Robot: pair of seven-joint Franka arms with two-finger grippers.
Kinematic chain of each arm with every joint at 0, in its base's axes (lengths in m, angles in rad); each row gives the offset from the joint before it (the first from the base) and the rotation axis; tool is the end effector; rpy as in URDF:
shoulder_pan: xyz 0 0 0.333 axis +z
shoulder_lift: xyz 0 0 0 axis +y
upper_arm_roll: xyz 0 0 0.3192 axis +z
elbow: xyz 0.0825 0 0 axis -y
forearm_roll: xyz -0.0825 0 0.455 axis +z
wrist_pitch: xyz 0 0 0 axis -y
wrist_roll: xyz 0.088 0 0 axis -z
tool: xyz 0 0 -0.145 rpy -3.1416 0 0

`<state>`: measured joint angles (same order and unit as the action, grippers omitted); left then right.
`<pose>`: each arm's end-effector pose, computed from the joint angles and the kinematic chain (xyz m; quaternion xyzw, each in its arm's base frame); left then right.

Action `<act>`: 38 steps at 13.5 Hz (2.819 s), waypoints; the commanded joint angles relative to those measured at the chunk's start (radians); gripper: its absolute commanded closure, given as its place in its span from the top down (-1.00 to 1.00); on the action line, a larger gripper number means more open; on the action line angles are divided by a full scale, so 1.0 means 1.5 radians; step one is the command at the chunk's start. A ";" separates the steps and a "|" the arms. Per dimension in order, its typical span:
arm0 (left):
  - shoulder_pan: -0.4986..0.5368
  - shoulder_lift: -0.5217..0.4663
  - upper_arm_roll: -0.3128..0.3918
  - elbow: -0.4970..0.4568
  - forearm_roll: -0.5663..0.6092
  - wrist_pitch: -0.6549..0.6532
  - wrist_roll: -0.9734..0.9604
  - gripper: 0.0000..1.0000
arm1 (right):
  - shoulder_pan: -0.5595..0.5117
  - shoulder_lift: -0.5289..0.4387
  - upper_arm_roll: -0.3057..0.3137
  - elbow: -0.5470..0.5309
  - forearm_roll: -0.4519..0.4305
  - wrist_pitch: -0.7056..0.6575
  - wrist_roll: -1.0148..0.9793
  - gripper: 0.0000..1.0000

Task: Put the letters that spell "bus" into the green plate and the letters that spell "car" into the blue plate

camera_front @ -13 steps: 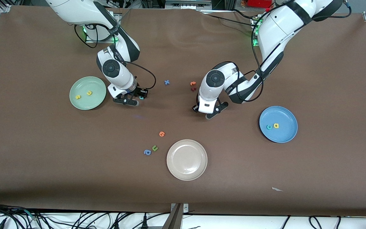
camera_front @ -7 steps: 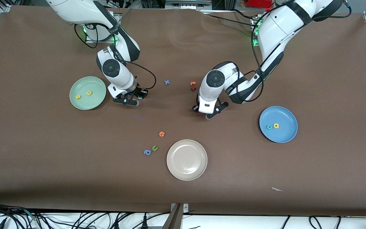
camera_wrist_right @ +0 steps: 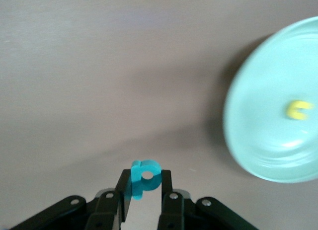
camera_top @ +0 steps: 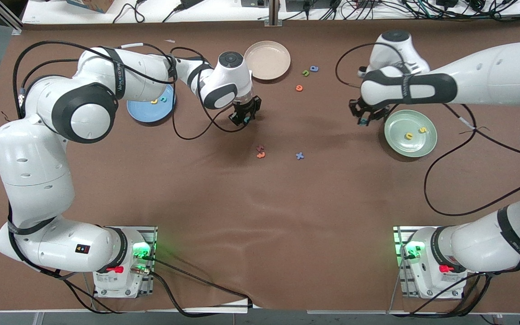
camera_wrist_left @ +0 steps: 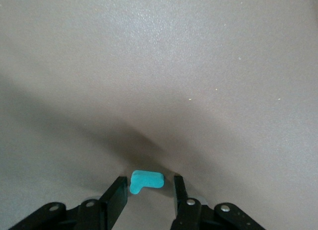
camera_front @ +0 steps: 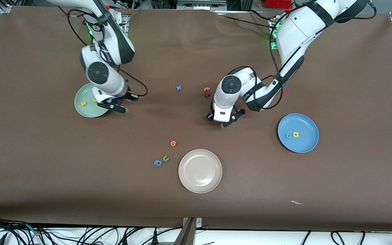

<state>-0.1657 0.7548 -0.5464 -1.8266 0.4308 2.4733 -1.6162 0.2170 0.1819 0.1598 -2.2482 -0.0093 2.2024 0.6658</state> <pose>0.5257 -0.4501 0.0816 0.9395 0.3388 -0.0363 0.0367 0.5122 0.2052 0.1814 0.9837 -0.1396 -0.1030 0.0464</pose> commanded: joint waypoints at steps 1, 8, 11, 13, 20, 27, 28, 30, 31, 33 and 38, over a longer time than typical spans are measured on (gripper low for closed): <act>-0.001 0.007 0.019 0.002 0.033 0.005 -0.030 -0.05 | 0.001 -0.048 -0.076 -0.025 -0.007 -0.087 -0.092 -0.88; -0.004 0.007 0.028 0.005 0.033 0.004 -0.029 -0.06 | 0.001 -0.025 -0.185 -0.128 -0.001 0.036 -0.237 -0.86; -0.005 0.007 0.030 0.004 0.033 0.004 -0.031 -0.09 | 0.001 -0.004 -0.185 -0.140 0.000 0.070 -0.239 -0.73; -0.005 0.008 0.031 0.003 0.033 0.003 -0.030 -0.22 | 0.001 0.000 -0.185 -0.139 0.000 0.072 -0.239 0.25; -0.006 0.007 0.031 0.003 0.033 -0.003 -0.023 -0.46 | 0.001 -0.137 -0.190 -0.053 0.000 -0.082 -0.229 0.97; 0.046 -0.001 0.024 0.147 -0.020 -0.244 0.165 -0.46 | -0.002 -0.109 -0.190 0.287 -0.004 -0.309 -0.240 0.98; 0.062 -0.005 0.025 0.175 -0.036 -0.299 0.236 -0.46 | -0.004 -0.107 -0.190 0.317 -0.004 -0.314 -0.242 0.98; 0.116 -0.005 0.025 0.212 -0.040 -0.392 0.378 -0.46 | -0.004 -0.080 -0.190 0.388 -0.004 -0.346 -0.245 0.98; 0.141 -0.006 0.025 0.219 -0.039 -0.418 0.454 -0.46 | -0.004 -0.054 -0.190 0.434 -0.002 -0.376 -0.244 0.98; 0.187 -0.006 0.029 0.220 -0.029 -0.440 0.577 -0.46 | -0.005 -0.012 -0.190 0.505 -0.002 -0.420 -0.245 0.98; 0.239 -0.004 0.072 0.216 -0.019 -0.457 0.821 -0.14 | -0.053 0.004 -0.159 0.518 -0.004 -0.414 -0.277 0.98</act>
<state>0.1983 0.7527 -0.4611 -1.5037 0.4057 1.8045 -0.4906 0.1990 0.1737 -0.1191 -1.5121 -0.0101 1.6156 0.2802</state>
